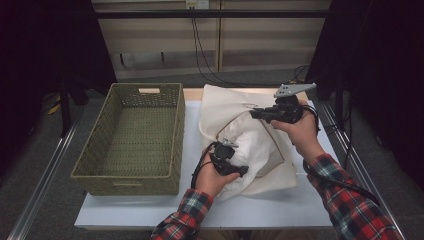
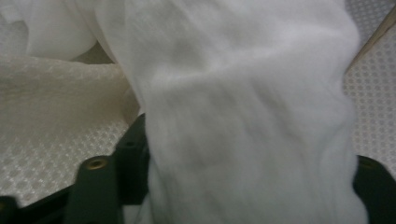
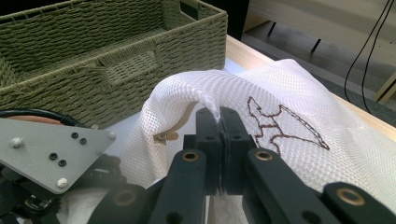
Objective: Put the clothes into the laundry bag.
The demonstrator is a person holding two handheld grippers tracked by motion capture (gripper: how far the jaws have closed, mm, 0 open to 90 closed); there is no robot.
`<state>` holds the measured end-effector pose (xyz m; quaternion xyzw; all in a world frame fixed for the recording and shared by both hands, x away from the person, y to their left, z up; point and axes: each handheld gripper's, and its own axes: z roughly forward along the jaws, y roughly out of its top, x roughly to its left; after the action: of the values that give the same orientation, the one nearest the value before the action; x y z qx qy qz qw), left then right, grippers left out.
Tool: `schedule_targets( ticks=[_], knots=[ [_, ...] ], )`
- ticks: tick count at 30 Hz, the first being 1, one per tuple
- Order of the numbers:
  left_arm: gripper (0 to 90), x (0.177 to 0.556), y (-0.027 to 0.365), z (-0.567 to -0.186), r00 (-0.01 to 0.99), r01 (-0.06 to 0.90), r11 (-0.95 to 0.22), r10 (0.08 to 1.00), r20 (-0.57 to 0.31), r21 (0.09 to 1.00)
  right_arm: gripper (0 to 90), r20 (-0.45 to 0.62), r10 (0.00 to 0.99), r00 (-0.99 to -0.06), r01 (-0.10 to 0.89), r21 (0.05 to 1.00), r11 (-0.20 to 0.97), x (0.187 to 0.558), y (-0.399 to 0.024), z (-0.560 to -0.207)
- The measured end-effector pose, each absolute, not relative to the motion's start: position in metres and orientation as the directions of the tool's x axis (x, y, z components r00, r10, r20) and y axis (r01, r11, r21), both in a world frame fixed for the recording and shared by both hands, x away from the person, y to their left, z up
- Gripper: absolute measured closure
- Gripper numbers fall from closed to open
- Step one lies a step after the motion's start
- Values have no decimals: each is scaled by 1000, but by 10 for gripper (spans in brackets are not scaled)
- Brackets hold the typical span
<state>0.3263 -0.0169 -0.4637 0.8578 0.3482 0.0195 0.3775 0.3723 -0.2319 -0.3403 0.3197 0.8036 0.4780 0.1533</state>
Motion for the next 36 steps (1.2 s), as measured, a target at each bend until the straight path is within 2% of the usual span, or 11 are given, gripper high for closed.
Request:
schedule_targets(
  ticks=[4,11,30,36],
  knots=[
    [509,323,-22,-460,742,597,-475,633,-221,647,885,57,662,-747,368,865,340,371,-233,-340],
    [580,322,-23,-452,738,600,-472,639,-219,646,885,60,659,-749,368,865,340,370,-234,-339],
    [587,342,-37,-427,728,584,-398,641,-241,708,885,67,646,-760,360,872,333,370,-235,-336],
    [520,346,-47,-439,744,554,-421,637,-201,718,885,68,647,-759,363,870,334,369,-236,-336]
  ],
)
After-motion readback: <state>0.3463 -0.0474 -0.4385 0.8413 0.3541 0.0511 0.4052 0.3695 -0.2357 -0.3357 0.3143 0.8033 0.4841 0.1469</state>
